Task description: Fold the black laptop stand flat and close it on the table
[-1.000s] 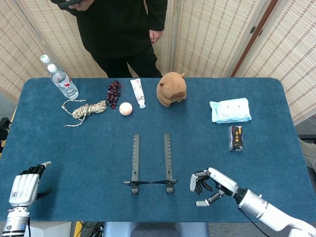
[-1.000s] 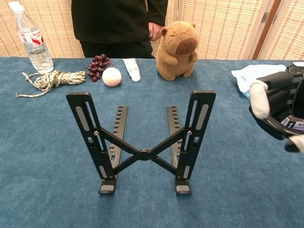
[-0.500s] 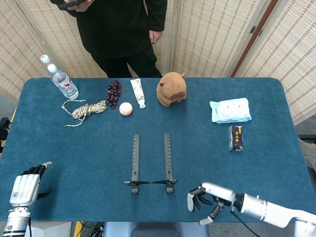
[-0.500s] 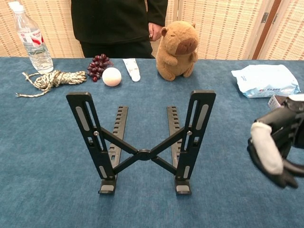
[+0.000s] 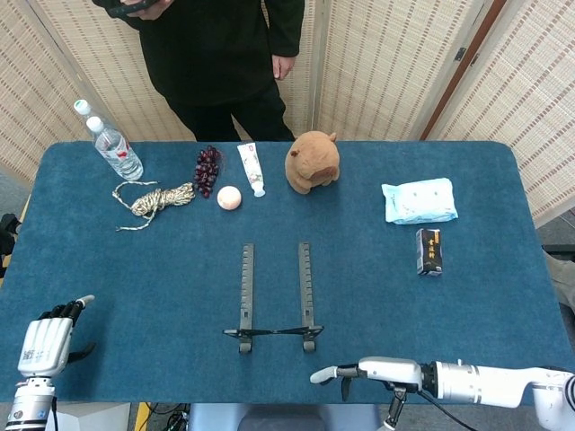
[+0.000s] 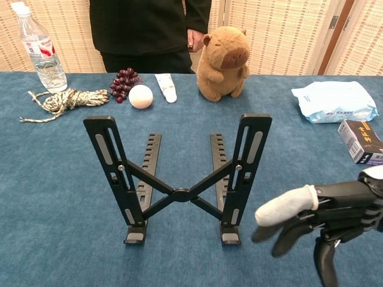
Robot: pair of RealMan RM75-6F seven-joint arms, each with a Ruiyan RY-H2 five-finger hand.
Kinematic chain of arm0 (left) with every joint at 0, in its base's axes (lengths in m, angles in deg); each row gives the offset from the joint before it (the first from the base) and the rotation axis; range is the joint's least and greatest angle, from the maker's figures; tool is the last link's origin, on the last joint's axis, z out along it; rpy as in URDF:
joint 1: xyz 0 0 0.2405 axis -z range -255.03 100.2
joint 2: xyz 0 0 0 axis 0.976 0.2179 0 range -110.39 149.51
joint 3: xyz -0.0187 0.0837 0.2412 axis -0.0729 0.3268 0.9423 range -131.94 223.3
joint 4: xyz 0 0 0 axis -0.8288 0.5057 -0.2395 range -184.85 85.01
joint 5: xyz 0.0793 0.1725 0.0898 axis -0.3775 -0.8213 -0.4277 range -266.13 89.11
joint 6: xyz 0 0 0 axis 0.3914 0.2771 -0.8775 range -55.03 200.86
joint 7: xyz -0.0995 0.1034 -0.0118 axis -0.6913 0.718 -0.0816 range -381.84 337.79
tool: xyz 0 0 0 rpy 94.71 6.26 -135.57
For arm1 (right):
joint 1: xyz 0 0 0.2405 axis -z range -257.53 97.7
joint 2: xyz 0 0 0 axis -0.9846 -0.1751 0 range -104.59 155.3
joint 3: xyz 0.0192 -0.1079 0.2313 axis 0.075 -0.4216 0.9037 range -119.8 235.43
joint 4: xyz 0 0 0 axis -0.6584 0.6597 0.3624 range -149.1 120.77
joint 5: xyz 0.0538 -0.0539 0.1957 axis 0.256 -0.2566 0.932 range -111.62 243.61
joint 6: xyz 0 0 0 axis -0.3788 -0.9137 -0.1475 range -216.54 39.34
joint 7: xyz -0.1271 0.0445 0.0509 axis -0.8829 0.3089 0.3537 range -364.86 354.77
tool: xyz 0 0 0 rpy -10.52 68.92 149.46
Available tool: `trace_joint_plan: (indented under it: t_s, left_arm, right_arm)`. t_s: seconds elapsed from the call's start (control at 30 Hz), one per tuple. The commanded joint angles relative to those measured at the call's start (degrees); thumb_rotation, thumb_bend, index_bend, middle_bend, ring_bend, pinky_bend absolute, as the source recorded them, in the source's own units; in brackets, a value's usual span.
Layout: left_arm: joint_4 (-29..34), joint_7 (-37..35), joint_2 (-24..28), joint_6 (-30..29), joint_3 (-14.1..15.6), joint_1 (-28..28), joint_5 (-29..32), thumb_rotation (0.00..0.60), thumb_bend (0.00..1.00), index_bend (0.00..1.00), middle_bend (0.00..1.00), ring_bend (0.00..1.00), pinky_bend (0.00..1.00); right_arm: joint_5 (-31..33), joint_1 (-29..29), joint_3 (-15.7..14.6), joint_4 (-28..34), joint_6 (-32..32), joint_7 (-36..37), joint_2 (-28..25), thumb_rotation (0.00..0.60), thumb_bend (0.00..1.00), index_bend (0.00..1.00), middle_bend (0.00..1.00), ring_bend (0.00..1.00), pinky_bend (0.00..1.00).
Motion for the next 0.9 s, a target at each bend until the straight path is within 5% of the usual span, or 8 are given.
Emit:
trace_joint_plan:
  t_s: [0.03,0.9]
  left_arm:
    - [-0.06,-0.02,-0.06,0.00,-0.02,0.03,-0.04,0.600,0.06,0.23,0.35,0.34,0.46]
    - [-0.38,-0.47,-0.21,-0.09,0.07,-0.06,-0.28,0.600,0.06,0.23,0.35,0.35,0.46]
  right_arm:
    - [0.58,-0.53,-0.37,-0.25,-0.03,0.18,0.62,0.600,0.00,0.03,0.04,0.07,0.30]
    - [9.25,-1.85,0.01,-0.88,0.34,-0.85,4.52,0.600,0.00,0.00,0.00,0.01,0.23]
